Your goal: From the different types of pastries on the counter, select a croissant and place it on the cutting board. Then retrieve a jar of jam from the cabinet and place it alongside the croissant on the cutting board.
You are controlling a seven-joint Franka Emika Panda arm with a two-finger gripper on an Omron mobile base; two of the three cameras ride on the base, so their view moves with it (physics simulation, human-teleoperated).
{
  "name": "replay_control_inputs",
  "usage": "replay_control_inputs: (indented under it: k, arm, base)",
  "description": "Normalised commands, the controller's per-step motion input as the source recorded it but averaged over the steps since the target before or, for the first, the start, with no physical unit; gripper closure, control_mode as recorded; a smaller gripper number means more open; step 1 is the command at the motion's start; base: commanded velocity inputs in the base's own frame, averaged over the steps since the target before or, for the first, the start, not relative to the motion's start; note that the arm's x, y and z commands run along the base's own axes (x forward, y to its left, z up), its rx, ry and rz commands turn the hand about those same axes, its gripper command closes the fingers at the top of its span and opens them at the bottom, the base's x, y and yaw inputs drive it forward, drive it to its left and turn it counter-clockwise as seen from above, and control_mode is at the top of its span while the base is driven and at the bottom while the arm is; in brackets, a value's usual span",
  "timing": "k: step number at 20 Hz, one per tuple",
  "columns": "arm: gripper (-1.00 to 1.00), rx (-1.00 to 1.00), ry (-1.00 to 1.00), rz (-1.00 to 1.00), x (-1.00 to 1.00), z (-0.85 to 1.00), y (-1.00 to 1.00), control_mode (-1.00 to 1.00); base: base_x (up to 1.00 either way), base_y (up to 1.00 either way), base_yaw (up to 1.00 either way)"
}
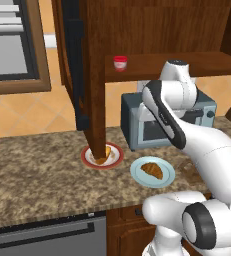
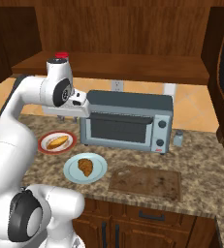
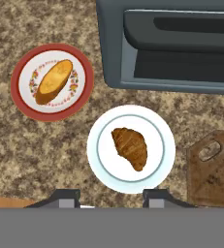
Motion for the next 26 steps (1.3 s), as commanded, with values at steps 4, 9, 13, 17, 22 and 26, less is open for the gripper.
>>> replay_control_inputs:
  k: [4, 9, 13, 17, 22, 26]
  arm:
    - [-1.0, 0.0, 0.01, 0.03, 0.0, -0.11, 0.0, -1.0]
    - [-1.0, -0.02, 0.2, 0.08, 0.0, -0.44, -0.01, -1.0]
    - [-1.0, -0.08, 0.21, 0.02, -0.03, -0.76, -0.07, -1.0]
    - [-1.0, -0.01, 0.09, 0.07, -0.02, -0.68, -0.23, -1.0]
    - [-1.0, 0.0, 0.06, 0.2, 0.05, -0.7, -0.21, -1.0]
    - [-1.0, -0.01, 0.14, 0.24, 0.03, -0.7, -0.14, -1.0]
  base:
    - [0.0, 0.0, 0.0]
    - [0.0, 0.0, 0.0]
    - [0.0, 0.0, 0.0]
    - [0.0, 0.0, 0.0]
    - [0.0, 0.0, 0.0]
    - [0.0, 0.0, 0.0]
